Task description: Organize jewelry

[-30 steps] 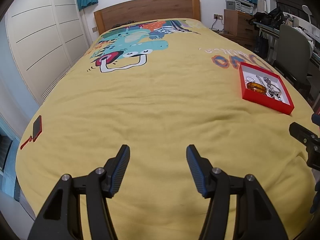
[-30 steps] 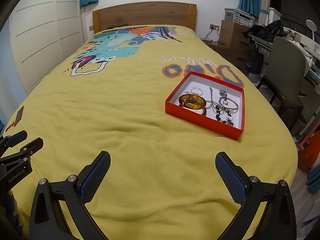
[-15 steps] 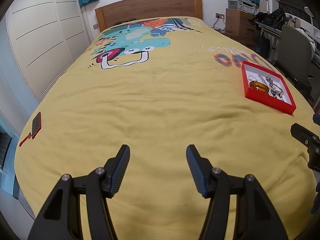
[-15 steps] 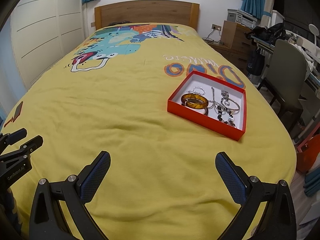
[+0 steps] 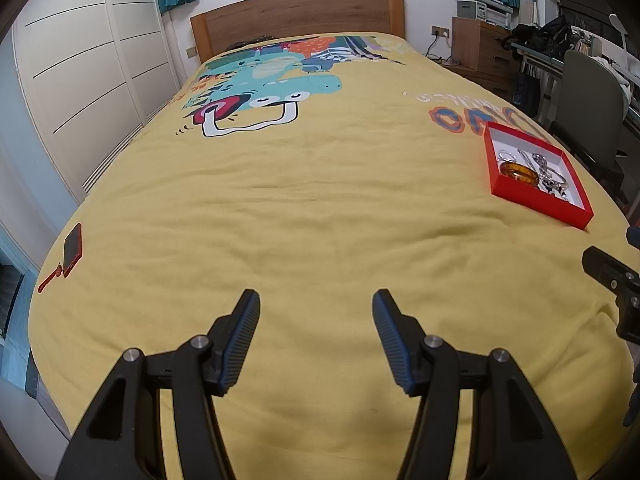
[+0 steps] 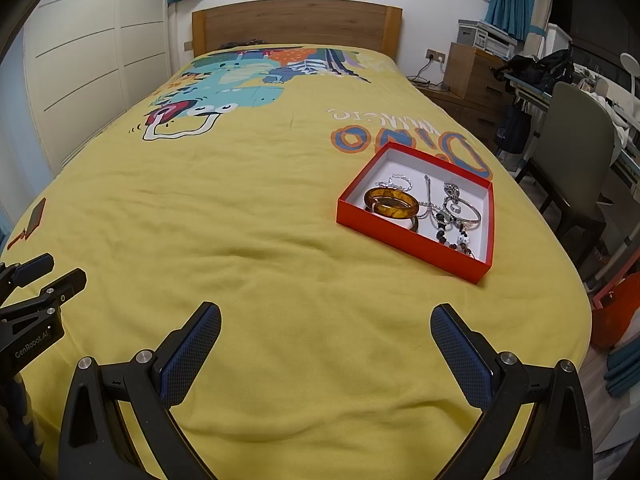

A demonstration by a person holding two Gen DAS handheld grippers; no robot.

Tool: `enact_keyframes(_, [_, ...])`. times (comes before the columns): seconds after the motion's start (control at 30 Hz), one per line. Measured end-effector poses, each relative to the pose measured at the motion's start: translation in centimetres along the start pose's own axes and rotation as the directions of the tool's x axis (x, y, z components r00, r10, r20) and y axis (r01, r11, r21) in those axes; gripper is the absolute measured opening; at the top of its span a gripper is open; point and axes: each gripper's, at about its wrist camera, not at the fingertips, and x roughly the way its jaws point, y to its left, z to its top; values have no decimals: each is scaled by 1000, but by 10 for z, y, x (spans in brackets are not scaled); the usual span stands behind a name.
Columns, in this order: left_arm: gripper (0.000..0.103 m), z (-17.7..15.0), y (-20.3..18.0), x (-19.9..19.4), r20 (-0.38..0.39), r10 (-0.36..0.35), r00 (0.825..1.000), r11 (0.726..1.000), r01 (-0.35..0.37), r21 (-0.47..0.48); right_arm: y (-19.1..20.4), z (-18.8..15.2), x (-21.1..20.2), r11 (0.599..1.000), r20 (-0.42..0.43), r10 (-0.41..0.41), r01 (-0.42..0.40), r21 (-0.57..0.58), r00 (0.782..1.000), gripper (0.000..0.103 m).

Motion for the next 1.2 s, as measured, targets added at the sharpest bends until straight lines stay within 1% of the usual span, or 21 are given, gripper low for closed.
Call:
enact_keyframes(0.8, [57,-2,2,3,-4,2,1000,1000,-2,1,1,0,0,1000,-2,2,-2,-8,1000,103])
enact_keyframes(1.2, [57,-2,2,5,-7,8,1000,1000,-8,5,0,-1,5,1000,-10,19,-19,-14,1000,103])
